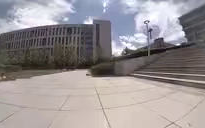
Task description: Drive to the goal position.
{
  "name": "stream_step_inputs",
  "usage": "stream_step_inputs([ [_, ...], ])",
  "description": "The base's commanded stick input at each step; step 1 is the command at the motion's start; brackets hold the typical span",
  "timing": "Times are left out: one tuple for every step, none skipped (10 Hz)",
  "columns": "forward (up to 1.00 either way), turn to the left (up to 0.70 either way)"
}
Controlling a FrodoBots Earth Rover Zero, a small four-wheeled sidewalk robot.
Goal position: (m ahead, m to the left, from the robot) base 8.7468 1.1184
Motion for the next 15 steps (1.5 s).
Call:
stream_step_inputs([
  [0.70, 0.00],
  [0.70, 0.00],
  [0.70, 0.00],
  [0.70, 0.00],
  [0.70, 0.00],
  [0.70, 0.07],
  [0.70, 0.22],
  [0.70, 0.34],
  [0.70, 0.35],
  [0.70, 0.34],
  [0.70, 0.35],
  [0.70, 0.25],
  [0.70, 0.00],
  [0.70, 0.00],
  [0.70, 0.00],
])
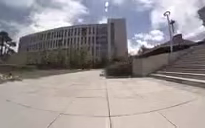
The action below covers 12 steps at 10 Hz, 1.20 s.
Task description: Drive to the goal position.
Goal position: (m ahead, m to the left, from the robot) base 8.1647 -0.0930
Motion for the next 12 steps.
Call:
stream_step_inputs([
  [0.70, 0.00],
  [0.70, 0.00],
  [0.70, 0.00],
  [0.70, 0.00],
  [0.70, 0.00],
  [0.70, 0.00],
  [0.70, 0.00],
  [0.70, 0.00],
  [0.70, 0.00],
  [0.70, 0.00],
  [0.70, 0.00],
  [0.70, 0.00],
])
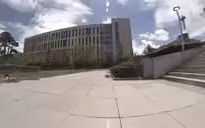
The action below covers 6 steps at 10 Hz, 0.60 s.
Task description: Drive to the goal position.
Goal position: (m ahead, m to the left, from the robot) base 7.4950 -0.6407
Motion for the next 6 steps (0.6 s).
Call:
stream_step_inputs([
  [0.70, 0.00],
  [0.70, 0.00],
  [0.70, 0.00],
  [0.70, 0.00],
  [0.70, 0.03],
  [0.70, 0.01],
])
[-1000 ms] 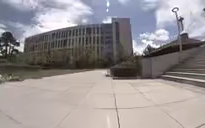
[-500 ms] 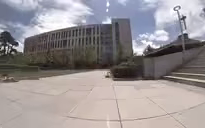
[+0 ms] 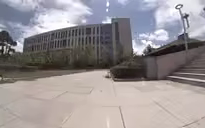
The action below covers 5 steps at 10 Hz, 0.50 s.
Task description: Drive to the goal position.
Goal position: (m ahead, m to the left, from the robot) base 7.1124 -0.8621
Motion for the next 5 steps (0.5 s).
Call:
stream_step_inputs([
  [0.70, 0.08],
  [0.70, 0.22],
  [0.70, 0.32],
  [0.70, 0.24],
  [0.70, 0.11],
])
